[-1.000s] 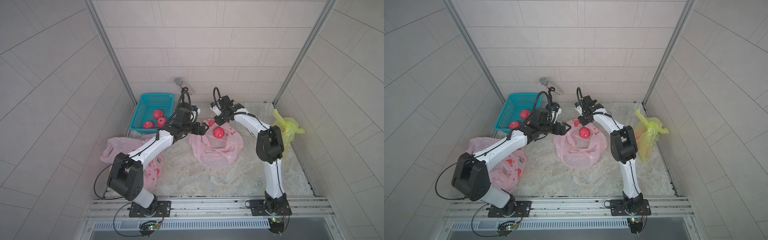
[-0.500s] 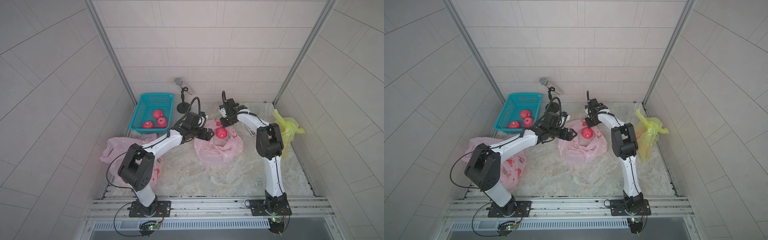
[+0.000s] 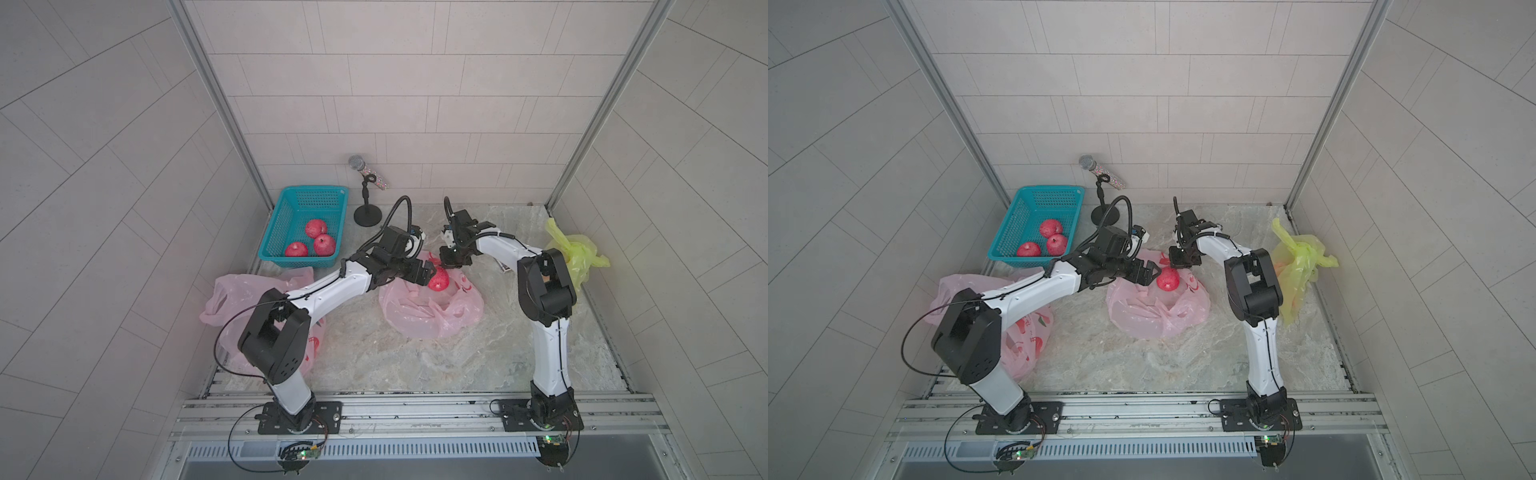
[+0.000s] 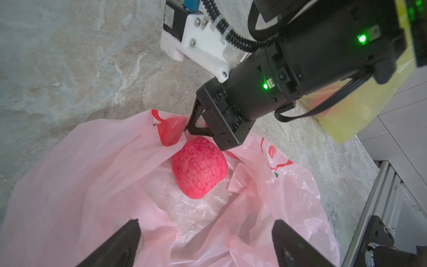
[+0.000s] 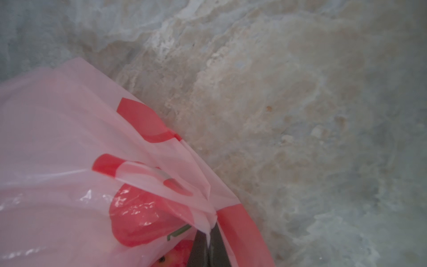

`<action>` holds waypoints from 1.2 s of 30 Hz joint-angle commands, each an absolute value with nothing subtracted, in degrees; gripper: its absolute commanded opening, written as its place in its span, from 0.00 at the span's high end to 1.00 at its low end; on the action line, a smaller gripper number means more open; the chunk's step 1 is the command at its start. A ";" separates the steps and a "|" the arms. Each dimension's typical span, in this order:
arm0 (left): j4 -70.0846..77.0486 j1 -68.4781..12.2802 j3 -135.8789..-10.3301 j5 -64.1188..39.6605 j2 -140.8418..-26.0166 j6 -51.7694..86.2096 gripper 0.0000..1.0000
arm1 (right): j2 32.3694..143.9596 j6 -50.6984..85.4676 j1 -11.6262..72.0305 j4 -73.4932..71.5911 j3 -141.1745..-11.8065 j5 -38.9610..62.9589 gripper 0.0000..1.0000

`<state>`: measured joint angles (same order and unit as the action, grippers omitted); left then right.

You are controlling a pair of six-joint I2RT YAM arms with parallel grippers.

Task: Untie the knot of a plastic bag & take out the apple
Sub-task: Pick up the apple from the plastic bag.

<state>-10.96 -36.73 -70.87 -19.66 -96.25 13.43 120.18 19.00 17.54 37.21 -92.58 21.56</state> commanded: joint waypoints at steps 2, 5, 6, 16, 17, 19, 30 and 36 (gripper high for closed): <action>-11.61 -38.07 -71.17 -18.24 -94.74 11.91 0.05 | 115.98 23.87 18.72 34.73 -90.05 23.32 1.00; -11.38 -38.32 -70.37 -17.68 -94.11 12.47 0.05 | 114.91 23.52 18.72 35.08 -89.39 22.66 1.00; -11.25 -38.30 -70.20 -17.67 -93.71 12.63 0.05 | 114.87 23.23 18.72 35.43 -89.50 22.64 1.00; -11.16 -40.21 -68.60 -19.00 -92.28 13.72 0.10 | 114.71 22.82 18.63 37.16 -90.36 23.45 1.00; -11.24 -40.25 -68.63 -19.10 -92.44 13.82 0.10 | 114.72 22.53 18.57 37.67 -90.65 23.32 1.00; -11.58 -40.35 -68.96 -19.01 -92.79 13.89 0.12 | 114.54 22.46 18.38 37.89 -90.56 23.54 1.00; -12.80 -41.88 -70.93 -19.23 -97.14 13.36 0.14 | 113.07 22.55 17.24 36.75 -88.20 23.68 1.00; -11.08 -41.81 -72.08 -16.07 -102.81 14.58 0.13 | 113.82 23.05 15.43 36.15 -87.77 24.54 1.00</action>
<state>-11.33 -41.65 -70.17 -18.26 -100.62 14.59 115.26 22.59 16.25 36.18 -88.47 24.23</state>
